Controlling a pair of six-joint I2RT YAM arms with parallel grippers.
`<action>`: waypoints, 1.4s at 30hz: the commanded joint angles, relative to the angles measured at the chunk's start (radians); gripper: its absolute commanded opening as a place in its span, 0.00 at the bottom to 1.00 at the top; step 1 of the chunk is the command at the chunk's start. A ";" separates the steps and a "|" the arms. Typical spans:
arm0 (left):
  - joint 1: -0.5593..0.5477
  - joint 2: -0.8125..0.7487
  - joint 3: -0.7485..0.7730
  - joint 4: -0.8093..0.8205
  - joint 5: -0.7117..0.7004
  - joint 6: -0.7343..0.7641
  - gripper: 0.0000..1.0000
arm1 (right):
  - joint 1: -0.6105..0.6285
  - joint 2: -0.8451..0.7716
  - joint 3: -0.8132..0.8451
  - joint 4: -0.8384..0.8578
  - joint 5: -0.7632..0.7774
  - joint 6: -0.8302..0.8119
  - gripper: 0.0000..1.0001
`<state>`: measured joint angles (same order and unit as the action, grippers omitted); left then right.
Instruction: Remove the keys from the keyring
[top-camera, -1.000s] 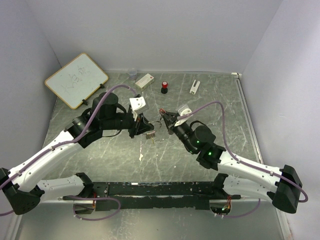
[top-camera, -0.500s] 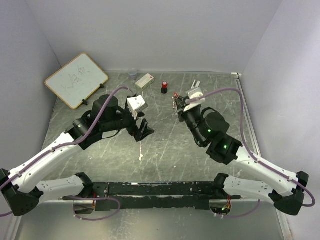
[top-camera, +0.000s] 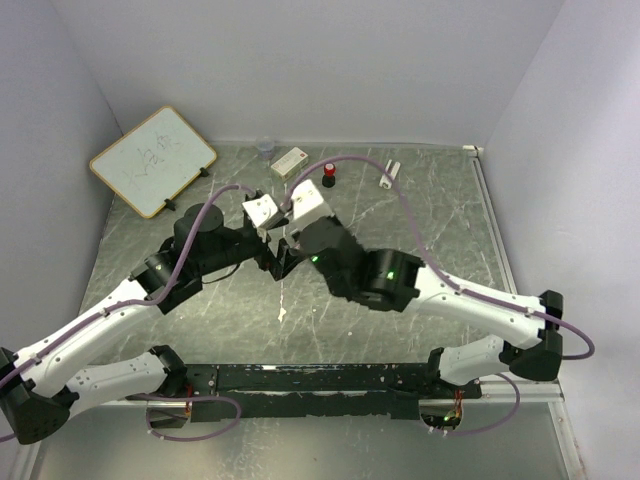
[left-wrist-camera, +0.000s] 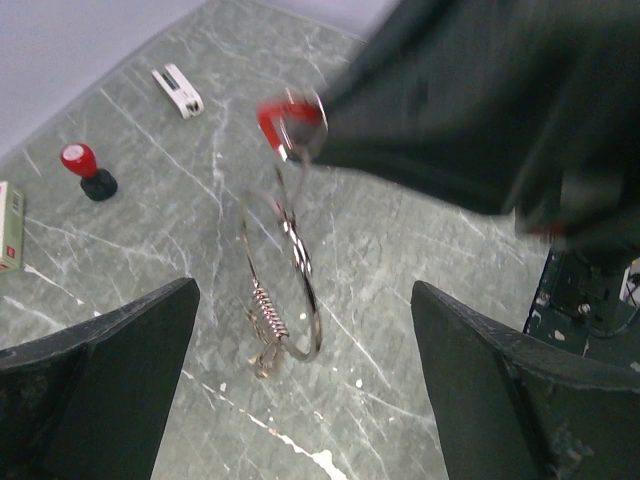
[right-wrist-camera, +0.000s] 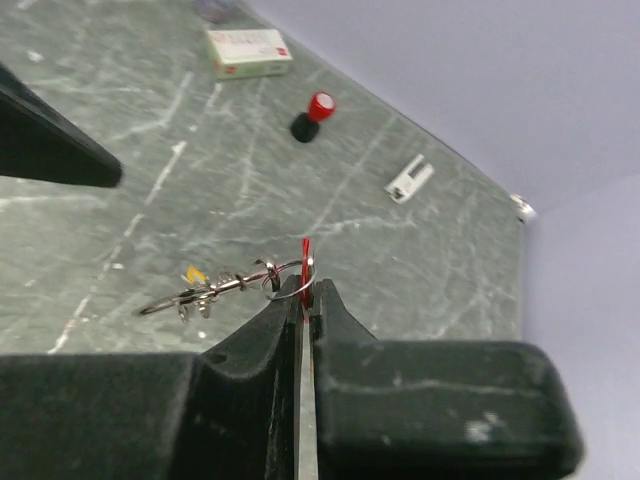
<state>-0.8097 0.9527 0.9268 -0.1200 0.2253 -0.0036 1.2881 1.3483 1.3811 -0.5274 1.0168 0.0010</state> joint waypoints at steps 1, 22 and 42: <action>-0.005 -0.028 -0.037 0.107 -0.050 -0.027 0.95 | 0.041 0.012 0.034 -0.083 0.227 0.003 0.00; -0.006 -0.162 -0.383 0.716 0.144 -0.126 0.74 | 0.082 -0.084 -0.034 0.059 0.100 -0.024 0.00; -0.016 0.006 -0.468 1.190 0.140 -0.243 0.66 | 0.085 -0.065 -0.036 0.060 0.089 -0.012 0.00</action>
<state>-0.8131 0.9592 0.4717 0.9417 0.3702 -0.2298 1.3682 1.2774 1.3468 -0.4908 1.1027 -0.0181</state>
